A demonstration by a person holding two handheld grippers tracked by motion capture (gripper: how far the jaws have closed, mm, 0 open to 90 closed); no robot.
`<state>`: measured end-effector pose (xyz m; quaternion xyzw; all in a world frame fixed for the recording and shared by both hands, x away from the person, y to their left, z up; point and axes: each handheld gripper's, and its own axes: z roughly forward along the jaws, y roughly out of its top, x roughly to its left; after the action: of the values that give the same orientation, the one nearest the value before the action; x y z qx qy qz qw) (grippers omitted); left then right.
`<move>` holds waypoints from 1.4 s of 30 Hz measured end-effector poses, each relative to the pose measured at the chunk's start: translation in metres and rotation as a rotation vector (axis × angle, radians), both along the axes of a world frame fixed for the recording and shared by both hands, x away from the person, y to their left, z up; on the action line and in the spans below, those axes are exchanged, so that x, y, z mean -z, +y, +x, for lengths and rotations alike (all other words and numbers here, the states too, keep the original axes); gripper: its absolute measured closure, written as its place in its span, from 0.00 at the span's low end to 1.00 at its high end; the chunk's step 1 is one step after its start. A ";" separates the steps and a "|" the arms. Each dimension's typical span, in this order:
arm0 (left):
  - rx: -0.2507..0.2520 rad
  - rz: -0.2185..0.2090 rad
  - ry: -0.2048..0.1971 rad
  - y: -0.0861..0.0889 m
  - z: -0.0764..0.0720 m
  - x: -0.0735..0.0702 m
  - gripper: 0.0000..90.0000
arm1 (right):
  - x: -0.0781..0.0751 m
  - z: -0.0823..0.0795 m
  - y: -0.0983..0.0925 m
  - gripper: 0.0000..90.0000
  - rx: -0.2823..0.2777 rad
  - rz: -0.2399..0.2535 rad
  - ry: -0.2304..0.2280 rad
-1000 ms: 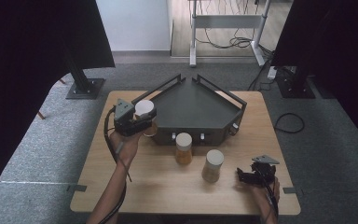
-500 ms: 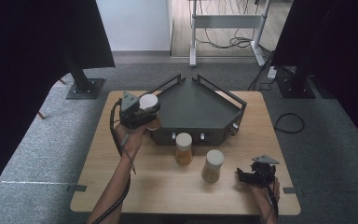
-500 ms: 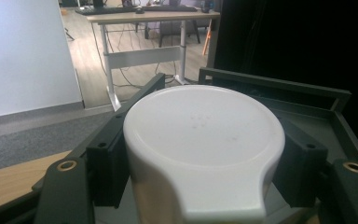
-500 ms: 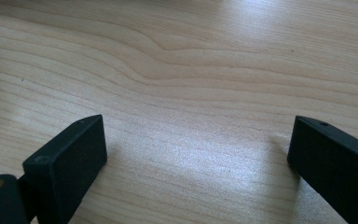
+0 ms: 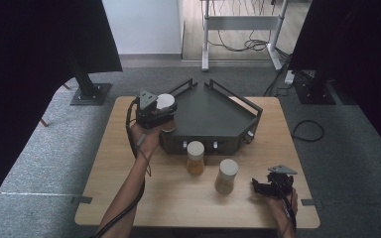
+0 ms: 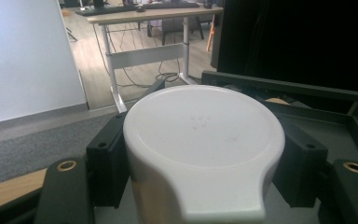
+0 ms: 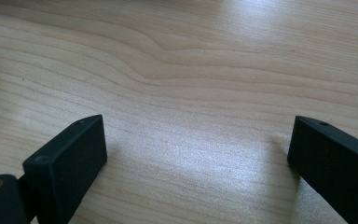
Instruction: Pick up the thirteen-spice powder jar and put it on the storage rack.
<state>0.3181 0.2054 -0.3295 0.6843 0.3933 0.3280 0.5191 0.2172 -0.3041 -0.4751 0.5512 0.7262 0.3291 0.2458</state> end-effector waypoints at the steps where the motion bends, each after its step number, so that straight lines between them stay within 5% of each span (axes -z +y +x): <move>1: -0.001 0.004 0.000 -0.002 0.002 0.000 0.34 | 0.000 0.000 0.000 0.04 0.000 0.000 0.000; 17: -0.025 -0.016 0.025 -0.012 0.025 0.009 0.34 | 0.000 0.000 0.000 0.04 -0.002 0.001 0.001; 36: -0.023 -0.013 0.029 -0.013 0.030 0.015 0.34 | 0.000 0.000 0.000 0.04 -0.005 0.000 0.000; 42: -0.011 -0.051 0.027 -0.010 0.031 0.015 0.22 | 0.000 0.000 0.000 0.04 -0.007 0.000 0.000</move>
<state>0.3496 0.1954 -0.3449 0.6729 0.4123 0.3114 0.5294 0.2173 -0.3045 -0.4752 0.5487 0.7281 0.3301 0.2445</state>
